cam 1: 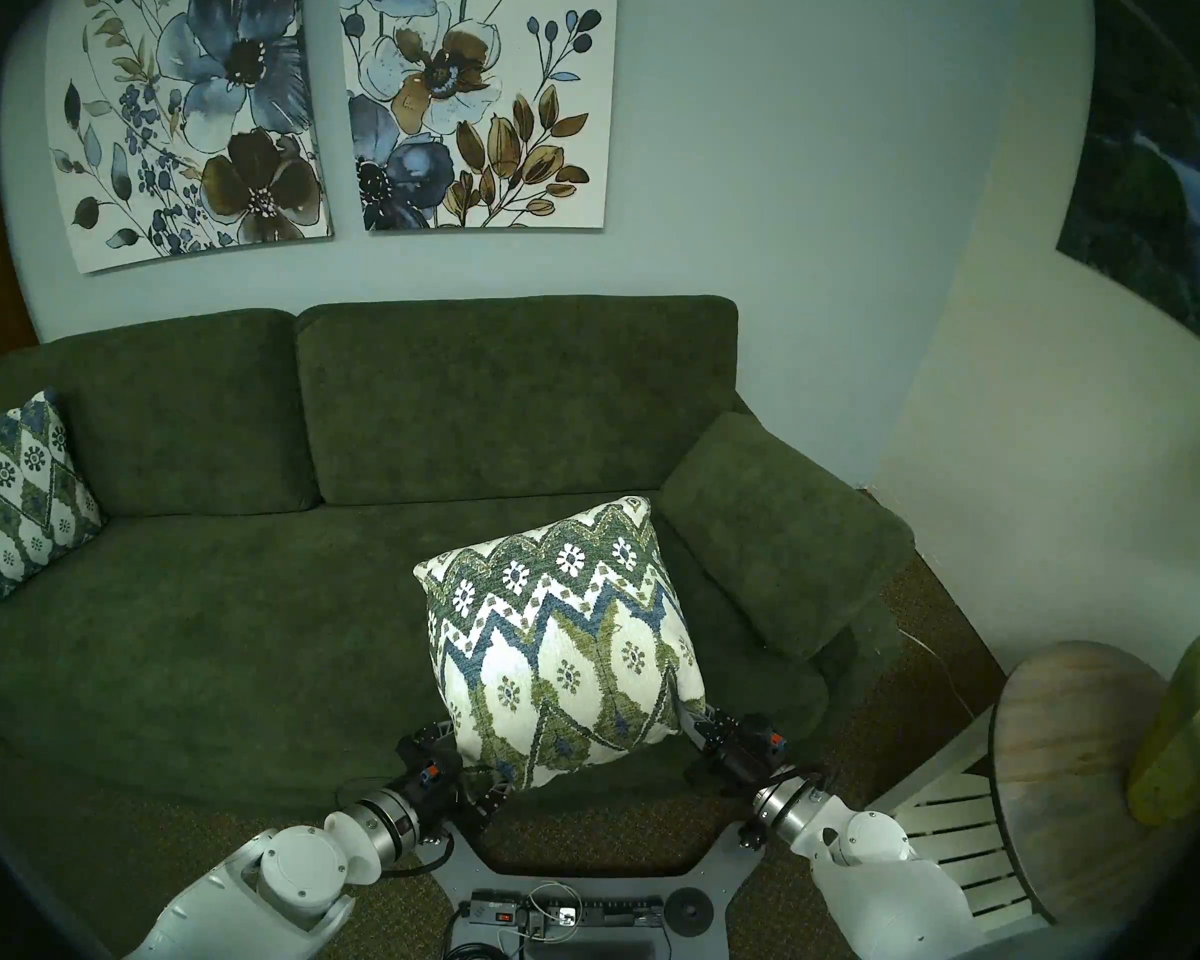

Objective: Fluff a cushion

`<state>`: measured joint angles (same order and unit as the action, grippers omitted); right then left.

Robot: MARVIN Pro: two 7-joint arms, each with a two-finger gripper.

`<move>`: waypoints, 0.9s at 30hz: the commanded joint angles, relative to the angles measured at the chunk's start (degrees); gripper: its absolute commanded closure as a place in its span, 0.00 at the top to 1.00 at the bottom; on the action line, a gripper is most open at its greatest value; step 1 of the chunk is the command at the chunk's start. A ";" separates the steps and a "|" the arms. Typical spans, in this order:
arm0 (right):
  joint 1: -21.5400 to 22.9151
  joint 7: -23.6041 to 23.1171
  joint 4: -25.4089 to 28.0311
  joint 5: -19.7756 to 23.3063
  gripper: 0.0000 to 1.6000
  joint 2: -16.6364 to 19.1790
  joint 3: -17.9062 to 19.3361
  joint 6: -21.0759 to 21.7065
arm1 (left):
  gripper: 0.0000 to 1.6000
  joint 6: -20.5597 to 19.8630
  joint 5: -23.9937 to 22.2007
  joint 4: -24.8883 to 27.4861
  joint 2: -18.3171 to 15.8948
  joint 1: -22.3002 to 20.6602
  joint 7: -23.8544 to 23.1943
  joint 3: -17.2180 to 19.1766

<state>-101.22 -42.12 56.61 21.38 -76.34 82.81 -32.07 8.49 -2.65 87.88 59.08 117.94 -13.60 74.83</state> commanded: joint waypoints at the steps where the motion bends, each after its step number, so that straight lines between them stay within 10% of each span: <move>1: -0.21 -0.42 0.77 -0.04 0.00 0.15 -0.22 0.10 | 1.00 1.89 -3.17 -4.18 1.22 -2.26 -3.41 -0.70; 19: -0.15 -0.47 0.64 0.01 0.00 0.15 -0.26 0.01 | 1.00 7.77 -4.86 -17.35 3.46 -10.39 -6.76 -1.80; 20: -0.14 -0.48 0.64 0.01 0.00 0.15 -0.26 0.00 | 0.42 7.85 -4.90 -17.05 3.32 -10.42 -6.80 -1.75; 27: -0.12 -0.49 0.59 0.02 0.00 0.14 -0.26 -0.03 | 0.00 7.51 -3.56 -14.35 3.87 -11.26 -7.92 -3.87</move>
<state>-101.45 -42.51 56.55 21.35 -76.33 82.48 -32.08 16.03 -7.51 70.66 62.08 108.90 -20.70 72.53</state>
